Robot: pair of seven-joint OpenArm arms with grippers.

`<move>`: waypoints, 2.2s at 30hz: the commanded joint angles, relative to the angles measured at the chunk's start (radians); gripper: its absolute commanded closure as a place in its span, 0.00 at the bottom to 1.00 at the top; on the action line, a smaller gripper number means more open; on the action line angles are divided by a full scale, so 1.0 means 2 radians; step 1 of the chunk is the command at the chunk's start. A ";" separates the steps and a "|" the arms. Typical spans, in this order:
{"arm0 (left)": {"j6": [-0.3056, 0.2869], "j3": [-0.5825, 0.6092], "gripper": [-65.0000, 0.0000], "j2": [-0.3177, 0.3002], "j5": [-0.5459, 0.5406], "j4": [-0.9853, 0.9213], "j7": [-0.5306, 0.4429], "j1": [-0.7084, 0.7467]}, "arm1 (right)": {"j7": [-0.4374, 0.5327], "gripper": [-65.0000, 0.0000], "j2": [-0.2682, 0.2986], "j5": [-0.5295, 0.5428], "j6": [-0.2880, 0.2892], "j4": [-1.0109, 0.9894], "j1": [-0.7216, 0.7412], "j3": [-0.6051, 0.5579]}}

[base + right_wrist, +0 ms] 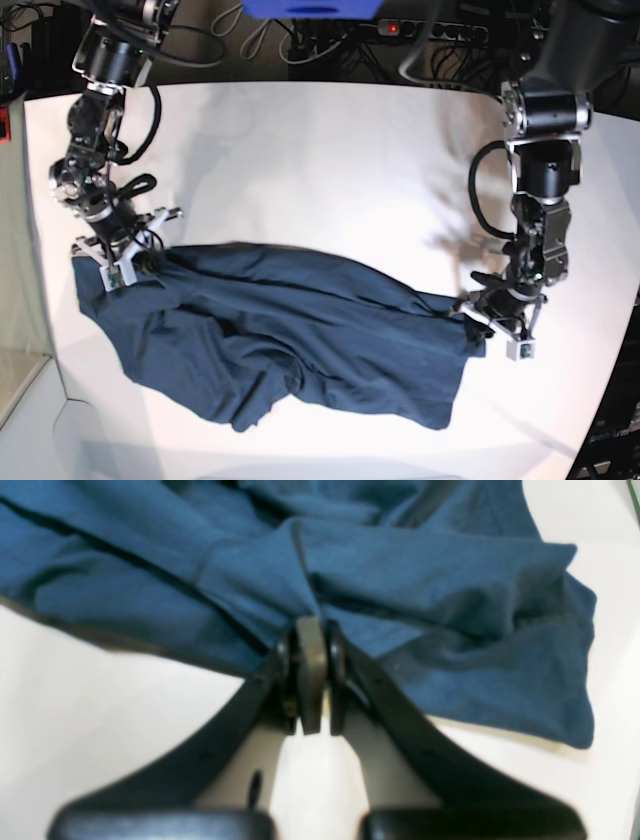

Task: Layout the t-shirt on the table in an organized manner, then fold the t-shirt properly
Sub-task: 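Lift the shirt edge with both grippers and drag it away from the hem, then lower the shirt edge flat with both grippers and release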

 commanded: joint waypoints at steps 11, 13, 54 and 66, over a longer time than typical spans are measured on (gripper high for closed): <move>-0.001 -0.005 1.00 -0.003 -0.029 0.201 0.088 0.050 | 0.014 1.00 0.009 0.009 0.000 0.012 0.010 0.001; -0.001 -0.005 1.00 -0.006 -0.061 0.263 0.126 0.078 | 0.013 1.00 0.016 0.009 0.000 0.020 0.010 0.001; -0.001 -0.156 1.00 -0.006 -0.150 0.551 0.322 0.418 | -0.082 1.00 -0.010 0.007 0.000 0.309 -0.339 -0.007; -0.001 -0.155 0.99 -0.006 -0.150 0.551 0.327 0.424 | -0.115 1.00 -0.011 0.007 0.000 0.311 -0.353 -0.047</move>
